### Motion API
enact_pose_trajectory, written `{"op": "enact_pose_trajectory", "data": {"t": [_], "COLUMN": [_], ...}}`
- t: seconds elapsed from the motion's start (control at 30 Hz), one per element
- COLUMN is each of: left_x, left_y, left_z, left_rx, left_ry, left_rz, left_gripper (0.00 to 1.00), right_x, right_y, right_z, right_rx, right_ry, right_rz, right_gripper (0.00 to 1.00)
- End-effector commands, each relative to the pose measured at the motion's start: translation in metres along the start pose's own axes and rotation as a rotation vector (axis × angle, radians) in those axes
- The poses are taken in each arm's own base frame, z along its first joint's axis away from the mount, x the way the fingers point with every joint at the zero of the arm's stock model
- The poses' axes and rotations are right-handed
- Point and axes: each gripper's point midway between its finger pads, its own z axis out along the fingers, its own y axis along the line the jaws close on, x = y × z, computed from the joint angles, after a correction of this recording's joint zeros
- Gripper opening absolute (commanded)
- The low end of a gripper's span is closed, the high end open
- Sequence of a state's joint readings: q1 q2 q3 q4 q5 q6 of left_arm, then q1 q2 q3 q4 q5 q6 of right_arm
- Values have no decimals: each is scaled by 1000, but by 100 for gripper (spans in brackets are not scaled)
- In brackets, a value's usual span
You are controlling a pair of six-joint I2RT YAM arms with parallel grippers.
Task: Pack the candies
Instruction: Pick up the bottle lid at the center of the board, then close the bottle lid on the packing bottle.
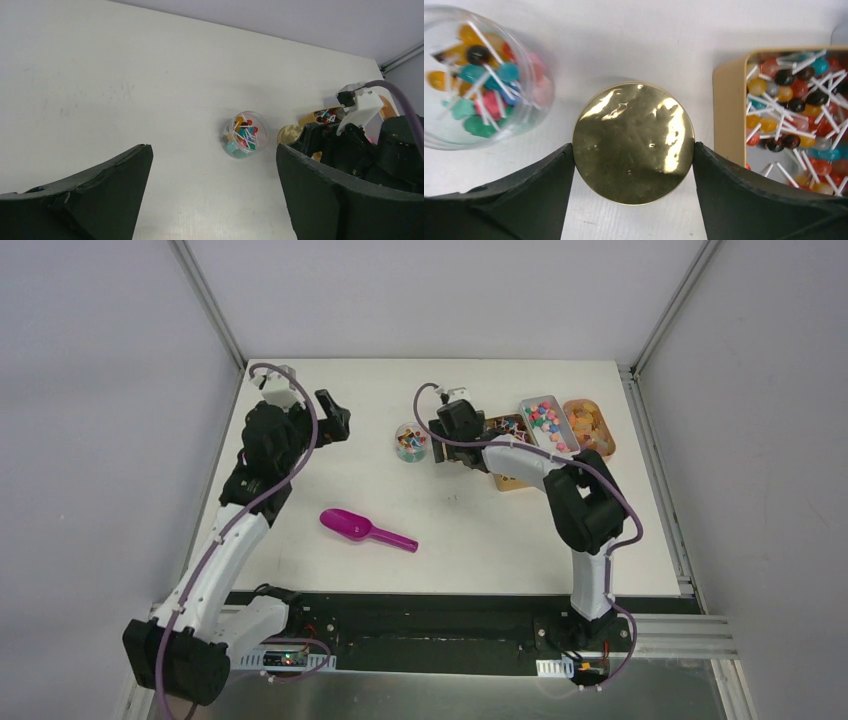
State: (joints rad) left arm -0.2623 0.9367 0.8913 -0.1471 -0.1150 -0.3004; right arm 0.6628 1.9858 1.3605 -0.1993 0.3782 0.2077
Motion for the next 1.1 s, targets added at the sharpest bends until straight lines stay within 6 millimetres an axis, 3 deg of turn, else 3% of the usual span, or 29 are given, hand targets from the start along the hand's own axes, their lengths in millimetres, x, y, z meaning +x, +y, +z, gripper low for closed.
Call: {"op": "enact_pose_trajectory", "data": {"t": [0.0,0.1,0.37,0.57,0.77,1.07], "left_x": [-1,5,24,33,30,35], "left_y": [-12,2,41,48,52,55], "left_z": [21,34,42,36,30,29], "left_rx": [122,150,66,46,27,21], "left_ry": [107,158,144,133,86,87], "left_rz": [-147,-266,-409,-413,-400,-381], "left_gripper": [97,95,94,94,94,93], "right_x": [-62,-78,-114,-110,-106,-89], "right_y": [12,18,65,98,114,115], "right_z": [-27,-31,-41,-30,-26,-17], "right_rx": [-77,-102,-205,-219,-215,-179], "right_ry": [-110,-134,-173,-132,-115,-71], "right_rz": [-30,-29,-76,-145,-183,-227], "right_gripper": [72,72,73,74,74,76]}}
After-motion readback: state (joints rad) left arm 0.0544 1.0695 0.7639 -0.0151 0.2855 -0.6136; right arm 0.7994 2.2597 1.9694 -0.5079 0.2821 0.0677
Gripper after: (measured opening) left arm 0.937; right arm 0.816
